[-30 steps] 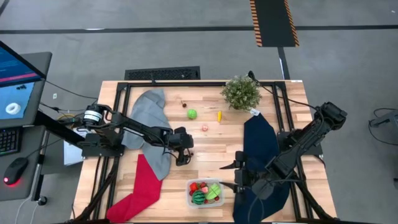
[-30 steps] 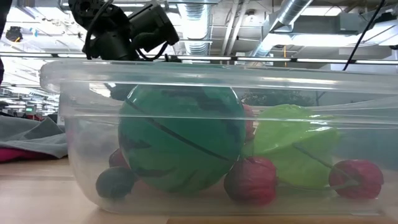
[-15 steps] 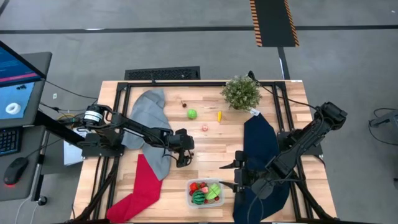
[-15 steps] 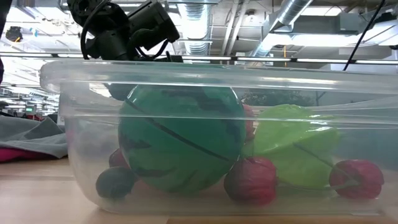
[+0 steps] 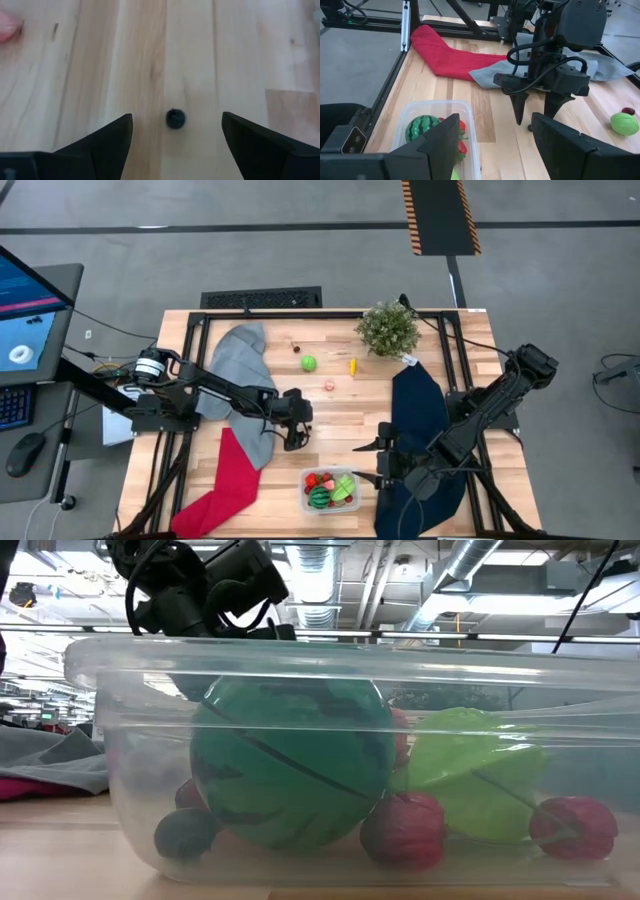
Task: Pick and placing Produce into tupperware
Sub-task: Put the blueberry into the transparent bin
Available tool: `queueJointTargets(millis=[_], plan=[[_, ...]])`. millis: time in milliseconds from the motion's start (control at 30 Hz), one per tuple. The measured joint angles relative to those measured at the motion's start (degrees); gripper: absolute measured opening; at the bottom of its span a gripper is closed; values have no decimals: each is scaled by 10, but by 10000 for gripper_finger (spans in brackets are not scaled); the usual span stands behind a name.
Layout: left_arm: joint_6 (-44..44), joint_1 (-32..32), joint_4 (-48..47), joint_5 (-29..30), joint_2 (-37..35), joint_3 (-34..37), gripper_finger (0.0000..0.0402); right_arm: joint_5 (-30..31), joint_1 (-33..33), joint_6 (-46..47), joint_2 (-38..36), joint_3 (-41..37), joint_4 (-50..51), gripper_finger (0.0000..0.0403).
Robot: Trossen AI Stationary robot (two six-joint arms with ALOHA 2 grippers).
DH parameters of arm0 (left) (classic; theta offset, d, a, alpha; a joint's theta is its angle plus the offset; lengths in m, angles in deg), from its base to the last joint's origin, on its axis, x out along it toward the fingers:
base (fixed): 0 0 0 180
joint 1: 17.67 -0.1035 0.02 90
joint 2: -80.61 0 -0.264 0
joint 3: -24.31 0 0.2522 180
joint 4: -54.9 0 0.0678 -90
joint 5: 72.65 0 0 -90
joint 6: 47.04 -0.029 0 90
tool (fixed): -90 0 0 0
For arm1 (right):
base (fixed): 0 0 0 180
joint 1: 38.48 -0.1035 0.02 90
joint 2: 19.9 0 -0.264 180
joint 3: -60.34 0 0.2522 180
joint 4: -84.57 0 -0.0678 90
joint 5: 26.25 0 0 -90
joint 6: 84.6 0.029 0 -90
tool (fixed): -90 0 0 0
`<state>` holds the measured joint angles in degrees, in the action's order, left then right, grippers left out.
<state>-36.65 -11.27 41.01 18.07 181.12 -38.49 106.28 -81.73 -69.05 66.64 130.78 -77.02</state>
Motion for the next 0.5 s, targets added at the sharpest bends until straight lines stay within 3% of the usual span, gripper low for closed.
queueJointTargets(millis=[500], plan=[[4,7,5,8,18,2,294,0,0,0,0,0,-2,270]])
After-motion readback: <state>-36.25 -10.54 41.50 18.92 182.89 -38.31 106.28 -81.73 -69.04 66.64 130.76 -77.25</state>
